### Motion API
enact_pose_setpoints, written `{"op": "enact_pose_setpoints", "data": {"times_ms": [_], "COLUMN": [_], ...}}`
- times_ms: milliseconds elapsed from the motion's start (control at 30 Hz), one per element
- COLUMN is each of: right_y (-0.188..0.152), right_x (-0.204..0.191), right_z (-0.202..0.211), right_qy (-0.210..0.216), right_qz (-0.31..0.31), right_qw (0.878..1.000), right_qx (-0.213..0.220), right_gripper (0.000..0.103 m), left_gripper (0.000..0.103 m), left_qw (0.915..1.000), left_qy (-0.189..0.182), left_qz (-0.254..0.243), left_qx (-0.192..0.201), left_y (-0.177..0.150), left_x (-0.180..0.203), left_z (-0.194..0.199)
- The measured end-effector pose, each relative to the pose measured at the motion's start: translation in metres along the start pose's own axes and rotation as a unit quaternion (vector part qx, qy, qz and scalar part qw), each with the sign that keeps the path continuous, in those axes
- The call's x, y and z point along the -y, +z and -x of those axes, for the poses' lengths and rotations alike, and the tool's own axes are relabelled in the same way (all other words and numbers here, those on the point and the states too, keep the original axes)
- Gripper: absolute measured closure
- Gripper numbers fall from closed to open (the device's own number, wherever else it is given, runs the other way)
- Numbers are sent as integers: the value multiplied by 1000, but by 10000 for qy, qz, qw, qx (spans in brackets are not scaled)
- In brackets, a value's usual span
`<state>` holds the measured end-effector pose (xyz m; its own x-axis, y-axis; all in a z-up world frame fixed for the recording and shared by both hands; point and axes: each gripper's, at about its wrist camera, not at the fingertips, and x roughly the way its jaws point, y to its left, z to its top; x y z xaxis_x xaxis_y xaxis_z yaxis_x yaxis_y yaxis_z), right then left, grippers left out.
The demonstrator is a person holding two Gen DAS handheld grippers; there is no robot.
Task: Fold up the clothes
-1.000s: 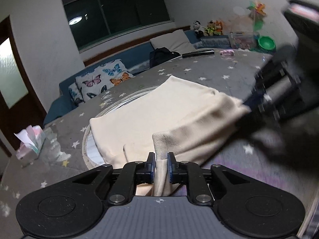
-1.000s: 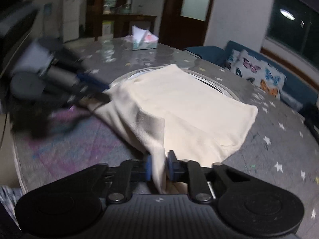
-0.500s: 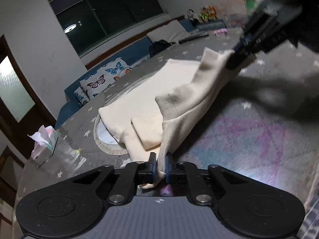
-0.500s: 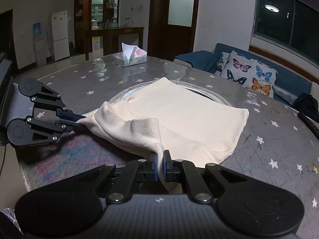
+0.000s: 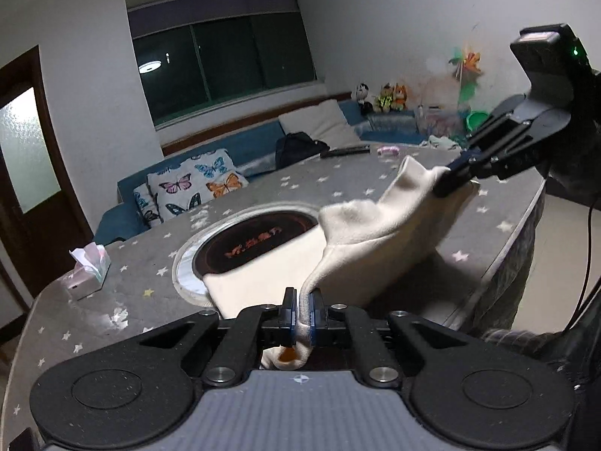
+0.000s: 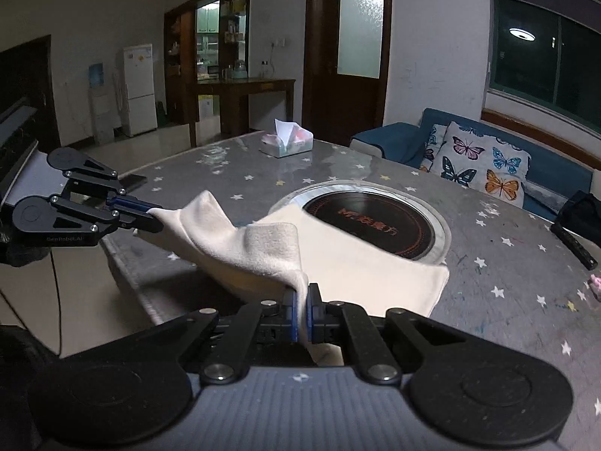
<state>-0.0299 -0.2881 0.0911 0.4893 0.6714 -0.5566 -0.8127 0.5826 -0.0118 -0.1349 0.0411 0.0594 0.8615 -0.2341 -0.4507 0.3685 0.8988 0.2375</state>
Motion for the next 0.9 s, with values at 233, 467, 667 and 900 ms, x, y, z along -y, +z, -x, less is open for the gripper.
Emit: {"op": "enact_pose_setpoints", "data": {"times_ms": [233, 467, 667, 900], "right_y": [17, 45, 41, 18], "right_x": [23, 74, 108, 121], "right_z": [-20, -84, -154, -185], "right_qy": [-246, -530, -671, -1048], "right_qz": [-141, -308, -765, -1149], "right_qw": [9996, 9981, 9938, 9858], "right_qx": [58, -106, -455, -628], "right_gripper": [99, 99, 99, 86], "left_gripper": [96, 96, 95, 83], "left_qw": [9998, 9989, 9943, 9878], "left_qy": [190, 410, 649, 1023], "left_qz": [30, 36, 169, 210], "left_qx": [95, -208, -826, -1157], "left_y": [25, 40, 25, 10], "left_x": [-21, -51, -60, -66], "left_z": [-47, -135, -207, -230]}}
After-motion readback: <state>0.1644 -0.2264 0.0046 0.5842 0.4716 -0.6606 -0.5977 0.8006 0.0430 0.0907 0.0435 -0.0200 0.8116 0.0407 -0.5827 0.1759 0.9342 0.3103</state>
